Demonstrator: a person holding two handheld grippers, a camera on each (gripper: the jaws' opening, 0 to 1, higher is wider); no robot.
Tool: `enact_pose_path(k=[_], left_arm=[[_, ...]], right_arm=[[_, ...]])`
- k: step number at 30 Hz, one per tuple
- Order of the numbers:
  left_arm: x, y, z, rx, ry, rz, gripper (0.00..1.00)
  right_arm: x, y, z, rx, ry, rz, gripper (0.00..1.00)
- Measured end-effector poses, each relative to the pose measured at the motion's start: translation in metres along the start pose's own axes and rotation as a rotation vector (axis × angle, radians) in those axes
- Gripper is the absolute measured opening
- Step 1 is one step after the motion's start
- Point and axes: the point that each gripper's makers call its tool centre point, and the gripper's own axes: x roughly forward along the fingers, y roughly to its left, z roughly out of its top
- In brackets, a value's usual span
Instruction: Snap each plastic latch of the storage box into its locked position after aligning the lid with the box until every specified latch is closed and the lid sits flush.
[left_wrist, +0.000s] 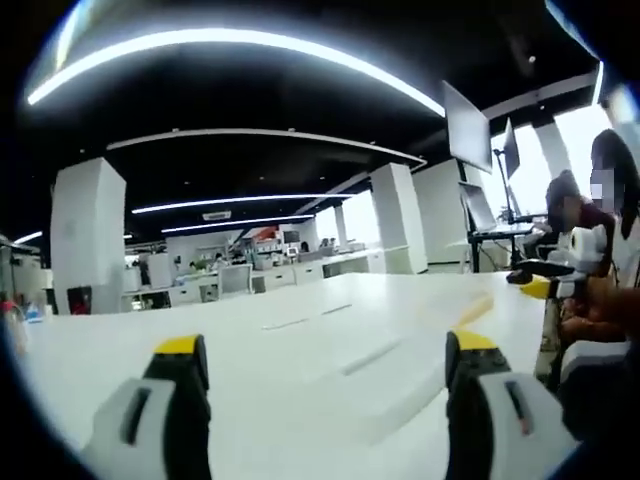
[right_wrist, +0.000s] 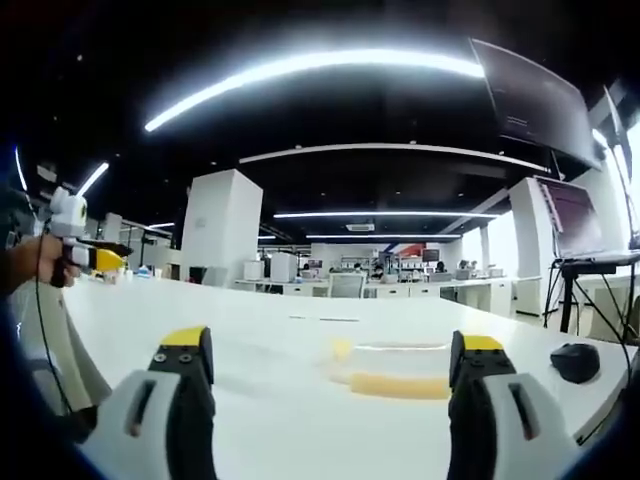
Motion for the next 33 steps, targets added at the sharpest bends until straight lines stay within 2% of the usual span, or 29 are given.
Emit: enact_pose_path(k=[16,33], left_arm=[[0.008,0.003,-0.006,-0.019,0.026,-0.01,0.99],[0.018,0.004,-0.001,-0.019,0.03,-0.017,0.99]], right_arm=[[0.0,-0.005,-0.005,0.006,0.008,0.007,0.99],[0.002,-0.003,-0.008,0.004,0.021,0.019,0.99]])
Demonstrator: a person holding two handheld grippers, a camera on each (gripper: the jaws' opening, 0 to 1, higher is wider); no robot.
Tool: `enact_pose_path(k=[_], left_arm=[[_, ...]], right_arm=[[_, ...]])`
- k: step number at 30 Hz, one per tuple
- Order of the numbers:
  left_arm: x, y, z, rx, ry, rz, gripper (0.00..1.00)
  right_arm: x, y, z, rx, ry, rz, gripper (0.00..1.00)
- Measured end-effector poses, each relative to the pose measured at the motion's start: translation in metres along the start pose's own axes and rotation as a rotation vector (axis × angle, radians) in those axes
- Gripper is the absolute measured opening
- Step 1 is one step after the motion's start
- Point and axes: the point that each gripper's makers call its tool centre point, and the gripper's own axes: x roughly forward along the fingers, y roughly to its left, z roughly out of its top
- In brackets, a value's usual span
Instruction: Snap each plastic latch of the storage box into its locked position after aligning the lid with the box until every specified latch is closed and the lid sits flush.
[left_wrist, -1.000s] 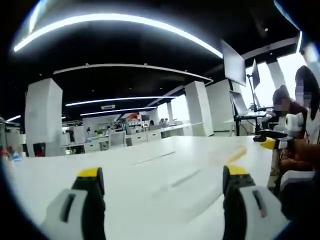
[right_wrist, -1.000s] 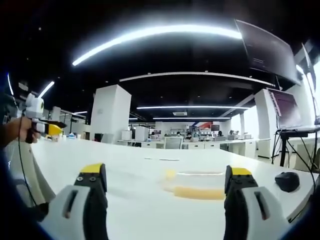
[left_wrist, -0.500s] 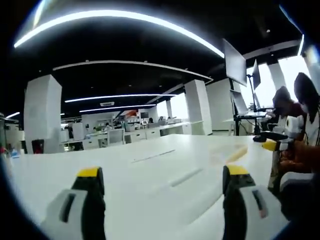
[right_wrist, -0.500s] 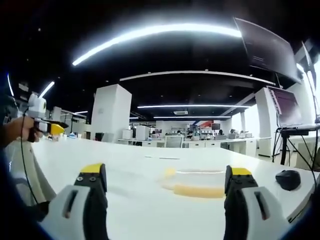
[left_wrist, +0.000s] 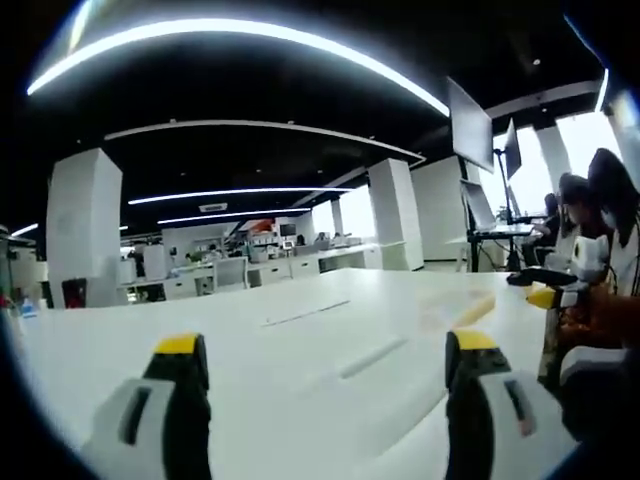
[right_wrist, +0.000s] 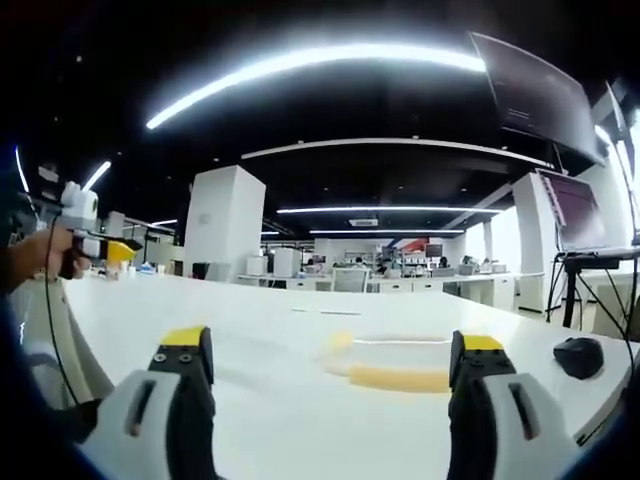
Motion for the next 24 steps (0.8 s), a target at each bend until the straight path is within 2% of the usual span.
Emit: enact_pose_path(k=[11,24], left_arm=[[0.0029,0.0032,0.0036,0.013,-0.003,0.003,0.99],[0.0048,0.0017,0.0022,-0.011,-0.006,-0.003,0.99]], right_arm=[[0.0006,0.001,-0.0034,0.0,0.012,0.006,0.99],[-0.0011,0.0003,-0.0056,-0.011,0.013,0.008,0.99]])
